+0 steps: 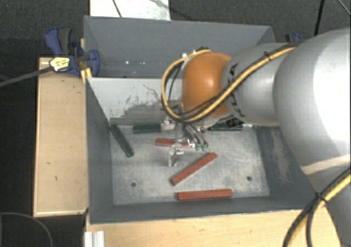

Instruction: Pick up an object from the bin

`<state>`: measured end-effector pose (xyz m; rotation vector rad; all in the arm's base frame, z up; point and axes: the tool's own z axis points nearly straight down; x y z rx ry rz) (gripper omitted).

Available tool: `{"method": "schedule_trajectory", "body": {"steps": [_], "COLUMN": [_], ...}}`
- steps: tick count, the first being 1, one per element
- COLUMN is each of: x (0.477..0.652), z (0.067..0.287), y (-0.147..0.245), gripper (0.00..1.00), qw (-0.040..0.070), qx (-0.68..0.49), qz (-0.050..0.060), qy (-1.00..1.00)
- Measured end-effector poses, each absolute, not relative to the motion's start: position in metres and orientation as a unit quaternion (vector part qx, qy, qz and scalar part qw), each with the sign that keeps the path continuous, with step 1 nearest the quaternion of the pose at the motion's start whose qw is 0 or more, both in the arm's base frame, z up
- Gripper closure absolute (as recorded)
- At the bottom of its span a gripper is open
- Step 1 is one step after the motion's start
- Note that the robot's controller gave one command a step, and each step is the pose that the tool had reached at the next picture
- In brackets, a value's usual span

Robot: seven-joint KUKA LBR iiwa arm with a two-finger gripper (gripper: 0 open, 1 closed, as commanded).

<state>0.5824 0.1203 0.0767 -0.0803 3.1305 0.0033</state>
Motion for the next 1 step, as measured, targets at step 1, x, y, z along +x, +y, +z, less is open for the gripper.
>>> {"method": "schedule_trajectory", "body": {"steps": [1], "x": [0.5834], "z": [0.0748], "y": [0.1227], "gripper": [1.0], "qw": [0.006], "qx": [0.018], "qz": [0.001], "qy": [1.0]}}
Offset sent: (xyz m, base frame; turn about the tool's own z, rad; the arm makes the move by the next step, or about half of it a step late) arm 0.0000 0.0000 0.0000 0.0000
